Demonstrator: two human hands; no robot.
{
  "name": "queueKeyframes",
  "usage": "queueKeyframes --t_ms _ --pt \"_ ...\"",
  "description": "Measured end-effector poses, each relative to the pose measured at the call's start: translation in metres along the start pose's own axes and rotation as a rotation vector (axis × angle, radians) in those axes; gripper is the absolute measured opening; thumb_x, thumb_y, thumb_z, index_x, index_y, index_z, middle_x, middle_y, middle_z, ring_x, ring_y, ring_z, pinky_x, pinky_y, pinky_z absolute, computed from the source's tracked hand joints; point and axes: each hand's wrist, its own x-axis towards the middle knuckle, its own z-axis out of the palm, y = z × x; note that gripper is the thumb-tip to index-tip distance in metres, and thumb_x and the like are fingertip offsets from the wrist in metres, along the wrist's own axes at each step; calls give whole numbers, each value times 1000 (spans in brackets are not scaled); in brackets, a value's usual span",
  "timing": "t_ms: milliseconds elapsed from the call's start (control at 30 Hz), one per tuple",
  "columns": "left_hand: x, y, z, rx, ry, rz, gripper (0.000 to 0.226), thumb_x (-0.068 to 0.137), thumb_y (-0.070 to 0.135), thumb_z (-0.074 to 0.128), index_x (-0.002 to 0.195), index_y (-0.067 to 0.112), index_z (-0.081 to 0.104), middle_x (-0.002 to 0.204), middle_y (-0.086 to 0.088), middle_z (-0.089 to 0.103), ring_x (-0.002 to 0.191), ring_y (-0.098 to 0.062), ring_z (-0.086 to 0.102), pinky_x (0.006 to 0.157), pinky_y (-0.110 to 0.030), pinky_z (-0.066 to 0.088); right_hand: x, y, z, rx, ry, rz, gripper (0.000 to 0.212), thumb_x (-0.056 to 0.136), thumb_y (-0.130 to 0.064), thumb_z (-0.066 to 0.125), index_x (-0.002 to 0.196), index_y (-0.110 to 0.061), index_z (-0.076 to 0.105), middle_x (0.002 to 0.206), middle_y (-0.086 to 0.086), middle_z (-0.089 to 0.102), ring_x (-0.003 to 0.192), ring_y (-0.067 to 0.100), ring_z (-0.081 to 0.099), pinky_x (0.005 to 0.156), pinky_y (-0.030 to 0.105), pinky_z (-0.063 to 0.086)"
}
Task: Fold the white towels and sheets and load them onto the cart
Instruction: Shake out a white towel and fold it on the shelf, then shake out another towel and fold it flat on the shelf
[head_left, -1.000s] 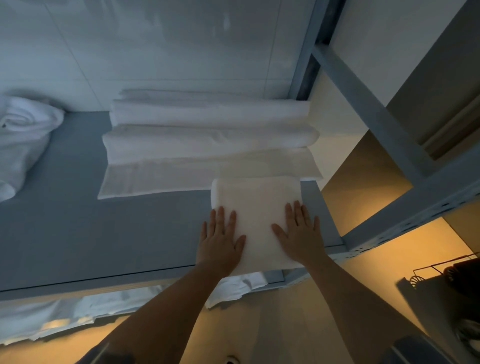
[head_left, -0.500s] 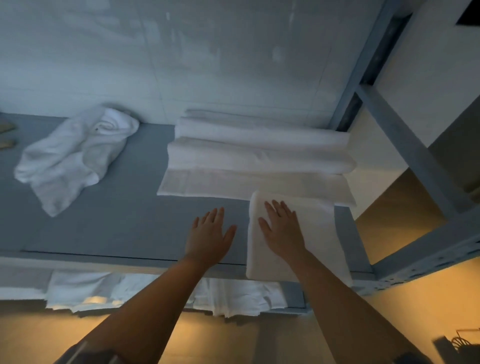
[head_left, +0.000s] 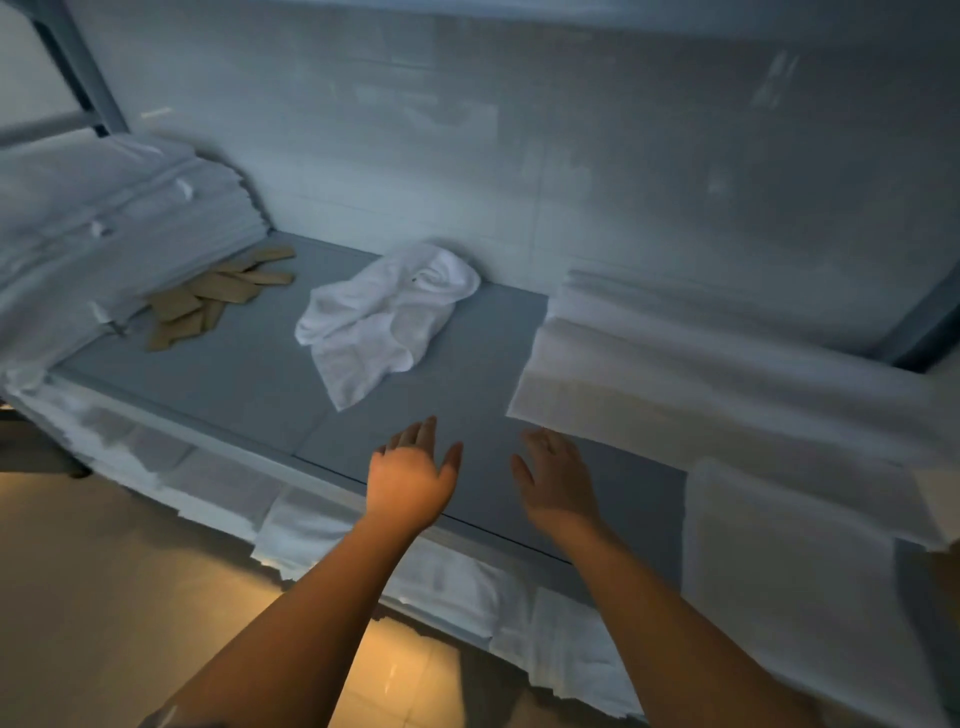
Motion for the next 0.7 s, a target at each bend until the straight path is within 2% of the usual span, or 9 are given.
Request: queueKeyframes --t_ms 200,433,533,600,700 --pt "27 -105 -39 21 40 4 59 96 48 42 142 12 43 132 -13 56 115 -30 54 93 -38 39 36 -101 63 21 -77 37 47 100 -35 40 144 -20 38 151 4 32 138 21 27 111 28 23" --pt "69 -212 -65 61 -16 65 57 95 49 39 143 17 40 128 -8 58 113 -28 53 95 -37 36 78 -202 129 56 -99 95 47 99 -33 43 144 -18 39 152 6 30 140 23 25 112 30 23" --pt "92 -246 -67 74 -66 83 60 96 51 37 147 19 34 138 -6 50 122 -27 48 100 -37 33 97 -222 144 39 -89 100 44 97 -29 47 138 -14 45 145 9 38 133 27 33 106 32 27" --pt "110 -259 -61 70 -115 88 61 96 52 35 148 21 30 146 -4 41 131 -25 39 107 -37 25 111 -226 150 27 -53 101 41 94 -25 52 132 -11 51 137 12 46 127 30 40 102 35 32" --pt "145 -265 -49 131 -160 102 60 96 53 33 147 22 28 149 -2 36 137 -22 31 107 -38 23 138 -223 159 -53 -32 74 43 92 -26 54 132 -10 53 132 14 50 124 31 43 102 35 30"
